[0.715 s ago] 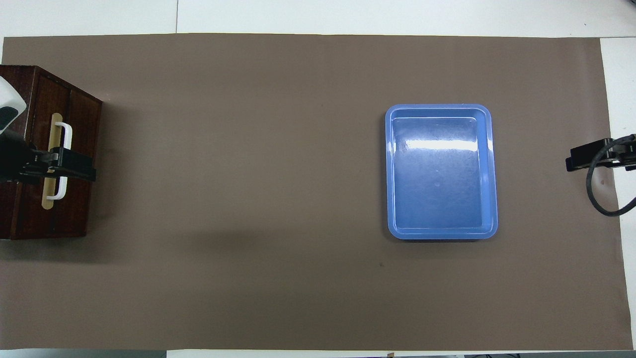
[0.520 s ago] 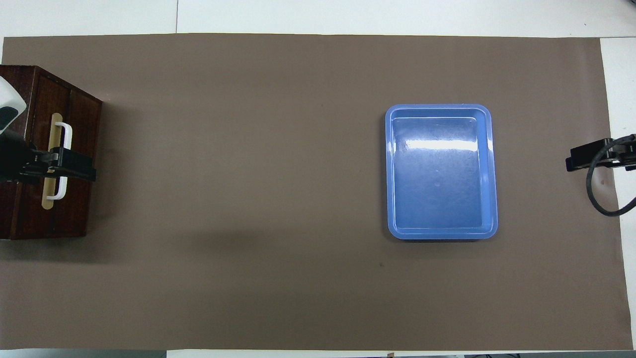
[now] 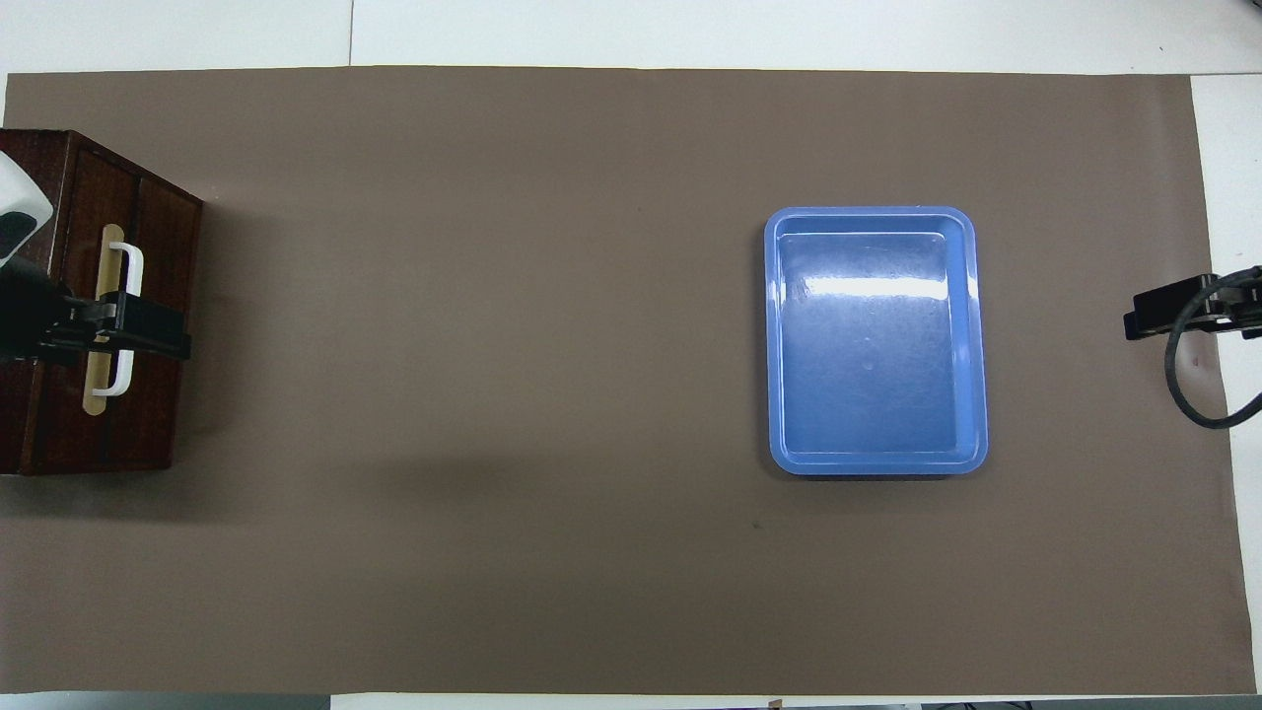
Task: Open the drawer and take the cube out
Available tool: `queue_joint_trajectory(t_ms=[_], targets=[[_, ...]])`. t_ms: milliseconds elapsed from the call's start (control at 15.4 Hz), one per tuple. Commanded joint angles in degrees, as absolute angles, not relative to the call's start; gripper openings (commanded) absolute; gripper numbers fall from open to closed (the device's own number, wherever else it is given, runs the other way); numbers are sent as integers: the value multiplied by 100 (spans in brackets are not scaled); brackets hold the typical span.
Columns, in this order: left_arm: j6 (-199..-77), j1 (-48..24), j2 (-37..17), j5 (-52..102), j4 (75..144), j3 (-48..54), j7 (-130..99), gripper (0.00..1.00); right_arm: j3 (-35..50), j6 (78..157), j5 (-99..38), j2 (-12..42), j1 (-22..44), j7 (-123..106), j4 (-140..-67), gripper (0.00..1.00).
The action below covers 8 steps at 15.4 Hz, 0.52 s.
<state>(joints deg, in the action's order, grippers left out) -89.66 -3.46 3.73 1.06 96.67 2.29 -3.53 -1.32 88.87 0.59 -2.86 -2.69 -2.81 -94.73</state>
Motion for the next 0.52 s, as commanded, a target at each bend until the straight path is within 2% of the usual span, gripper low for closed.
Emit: queue_joint_trajectory(t_ms=[0,325,455], targets=[[-9333,-457,343,-236,9835,220,-334,100,-62,9009,141,-422,-360,-158,-9650,100],[-9922,-510,-122,-1079,10045,229,-325,100,-62,9009,141,-422,-352,-158,-9650,100],[-10246,-545,-211,-1448,10326,228,-334,100,-62,9009,141,-422,-360,-158,-9650,100]])
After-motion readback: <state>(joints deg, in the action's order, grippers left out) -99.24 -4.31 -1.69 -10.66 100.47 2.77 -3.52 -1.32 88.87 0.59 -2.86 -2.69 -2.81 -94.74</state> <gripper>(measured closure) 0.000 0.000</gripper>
